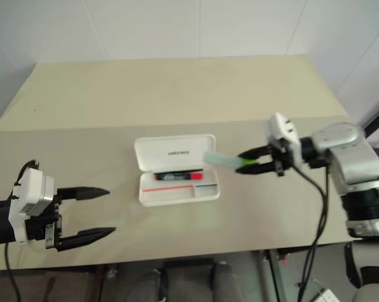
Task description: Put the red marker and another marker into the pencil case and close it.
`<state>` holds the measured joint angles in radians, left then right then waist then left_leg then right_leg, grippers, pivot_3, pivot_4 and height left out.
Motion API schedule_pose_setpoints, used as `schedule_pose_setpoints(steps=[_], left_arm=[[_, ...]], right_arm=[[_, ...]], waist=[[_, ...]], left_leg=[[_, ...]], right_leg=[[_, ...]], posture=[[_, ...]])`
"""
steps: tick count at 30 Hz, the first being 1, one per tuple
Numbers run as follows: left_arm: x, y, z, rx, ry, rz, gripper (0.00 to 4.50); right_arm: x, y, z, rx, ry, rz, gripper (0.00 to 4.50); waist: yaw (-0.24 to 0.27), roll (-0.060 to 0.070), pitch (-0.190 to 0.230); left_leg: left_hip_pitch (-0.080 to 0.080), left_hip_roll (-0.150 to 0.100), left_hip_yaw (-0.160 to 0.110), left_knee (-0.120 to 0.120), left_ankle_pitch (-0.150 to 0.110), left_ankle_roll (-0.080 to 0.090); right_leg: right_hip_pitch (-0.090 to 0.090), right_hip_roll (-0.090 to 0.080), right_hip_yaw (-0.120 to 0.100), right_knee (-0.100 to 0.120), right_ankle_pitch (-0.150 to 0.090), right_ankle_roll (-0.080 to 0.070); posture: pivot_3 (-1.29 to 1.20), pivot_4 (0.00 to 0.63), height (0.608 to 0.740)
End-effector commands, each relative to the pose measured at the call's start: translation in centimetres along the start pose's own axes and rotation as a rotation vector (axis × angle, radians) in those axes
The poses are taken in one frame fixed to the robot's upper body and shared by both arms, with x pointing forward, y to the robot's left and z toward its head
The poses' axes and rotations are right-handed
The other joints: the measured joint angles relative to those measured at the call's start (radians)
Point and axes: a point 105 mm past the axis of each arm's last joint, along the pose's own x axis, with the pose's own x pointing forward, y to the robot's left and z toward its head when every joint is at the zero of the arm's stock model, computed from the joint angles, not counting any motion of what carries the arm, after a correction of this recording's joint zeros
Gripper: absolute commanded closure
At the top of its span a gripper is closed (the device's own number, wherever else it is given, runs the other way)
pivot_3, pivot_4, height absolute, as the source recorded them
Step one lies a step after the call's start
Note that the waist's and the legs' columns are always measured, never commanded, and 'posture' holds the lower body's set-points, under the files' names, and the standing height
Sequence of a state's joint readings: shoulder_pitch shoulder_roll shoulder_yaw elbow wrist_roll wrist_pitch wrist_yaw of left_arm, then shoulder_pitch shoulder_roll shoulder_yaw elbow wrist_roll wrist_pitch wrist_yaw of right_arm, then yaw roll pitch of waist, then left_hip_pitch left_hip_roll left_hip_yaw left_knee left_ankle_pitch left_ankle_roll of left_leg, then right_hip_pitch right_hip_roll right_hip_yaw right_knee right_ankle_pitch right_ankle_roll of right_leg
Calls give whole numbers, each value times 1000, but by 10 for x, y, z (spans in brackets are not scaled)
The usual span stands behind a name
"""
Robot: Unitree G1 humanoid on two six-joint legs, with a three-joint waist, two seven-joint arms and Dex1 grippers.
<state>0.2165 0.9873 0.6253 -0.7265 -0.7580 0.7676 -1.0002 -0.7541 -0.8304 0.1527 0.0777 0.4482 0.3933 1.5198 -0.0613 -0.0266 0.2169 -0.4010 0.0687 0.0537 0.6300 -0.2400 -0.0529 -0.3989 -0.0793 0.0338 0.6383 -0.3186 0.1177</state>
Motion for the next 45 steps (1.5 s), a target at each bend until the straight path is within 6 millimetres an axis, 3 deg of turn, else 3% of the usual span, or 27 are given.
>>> schedule_pose_setpoints(steps=[1,6,13,26,42,45], left_arm=[[-4,3,4,61,10,16,0],[2,1,5,75,0,1,0],[6,-1,8,81,-13,-4,0],[9,-1,10,84,-25,5,0],[13,-3,10,82,-37,7,0],[14,-2,10,81,-36,11,0]], right_arm=[[27,14,15,-79,-9,108,3386],[71,11,11,-135,37,139,3386],[96,0,-3,-155,75,118,3386],[117,-8,-2,-208,90,130,3386],[131,-4,3,-220,106,151,3386],[132,-5,3,-216,110,145,2380]], waist=[[6,-1,-1],[5,-3,-2],[4,-4,-2],[3,-4,-2],[2,-4,-2],[2,-4,-2]], left_leg=[[0,0,0,0,0,0],[-2,0,0,1,0,2],[-2,0,1,-1,0,2],[-3,2,3,-1,0,2],[-5,2,5,-1,0,1],[-4,2,5,-1,0,1]], right_leg=[[0,0,0,-1,-1,-3],[0,-1,0,-3,0,-8],[-1,0,-1,-2,2,-3],[-6,0,0,0,3,-2],[-9,0,1,3,2,-3],[-9,0,1,3,2,-3]], posture=[[0,150,740],[0,150,740],[0,150,740],[0,150,740],[0,150,740],[0,150,740]])
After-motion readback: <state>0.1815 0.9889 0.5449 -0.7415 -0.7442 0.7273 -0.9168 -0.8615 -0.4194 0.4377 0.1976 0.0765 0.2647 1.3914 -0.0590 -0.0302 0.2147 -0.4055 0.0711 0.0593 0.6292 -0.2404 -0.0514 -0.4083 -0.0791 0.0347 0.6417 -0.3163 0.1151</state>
